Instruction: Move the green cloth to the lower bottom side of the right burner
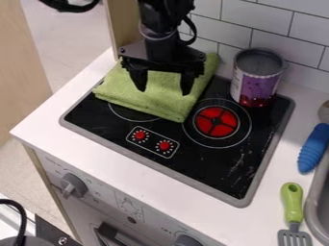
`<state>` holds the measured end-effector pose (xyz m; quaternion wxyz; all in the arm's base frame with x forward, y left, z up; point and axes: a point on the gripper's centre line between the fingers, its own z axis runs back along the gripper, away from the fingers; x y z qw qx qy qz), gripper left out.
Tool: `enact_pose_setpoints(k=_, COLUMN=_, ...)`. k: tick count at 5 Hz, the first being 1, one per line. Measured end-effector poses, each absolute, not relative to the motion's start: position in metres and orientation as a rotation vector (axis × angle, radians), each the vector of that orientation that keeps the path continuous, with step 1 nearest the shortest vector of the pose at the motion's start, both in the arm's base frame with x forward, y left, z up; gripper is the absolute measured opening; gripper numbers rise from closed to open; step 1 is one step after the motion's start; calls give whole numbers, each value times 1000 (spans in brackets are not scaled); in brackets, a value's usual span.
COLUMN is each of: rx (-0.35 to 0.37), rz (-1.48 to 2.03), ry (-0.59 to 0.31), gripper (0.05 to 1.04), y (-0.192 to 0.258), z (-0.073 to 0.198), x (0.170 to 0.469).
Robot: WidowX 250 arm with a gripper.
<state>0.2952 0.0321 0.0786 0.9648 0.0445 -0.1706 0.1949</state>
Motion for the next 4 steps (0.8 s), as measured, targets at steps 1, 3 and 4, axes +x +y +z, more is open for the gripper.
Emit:
enact_pose_setpoints(k=1, rx=93, rz=391, ry=-319, gripper=997, y=31, z=71, x=292)
enact_pose_setpoints(k=3, rx=108, rz=404, ry=-349, gripper=997, y=53, z=66, x=306)
enact_pose_setpoints(k=4, rx=104, rz=454, ry=-346, gripper=952, y=63, z=65, x=317)
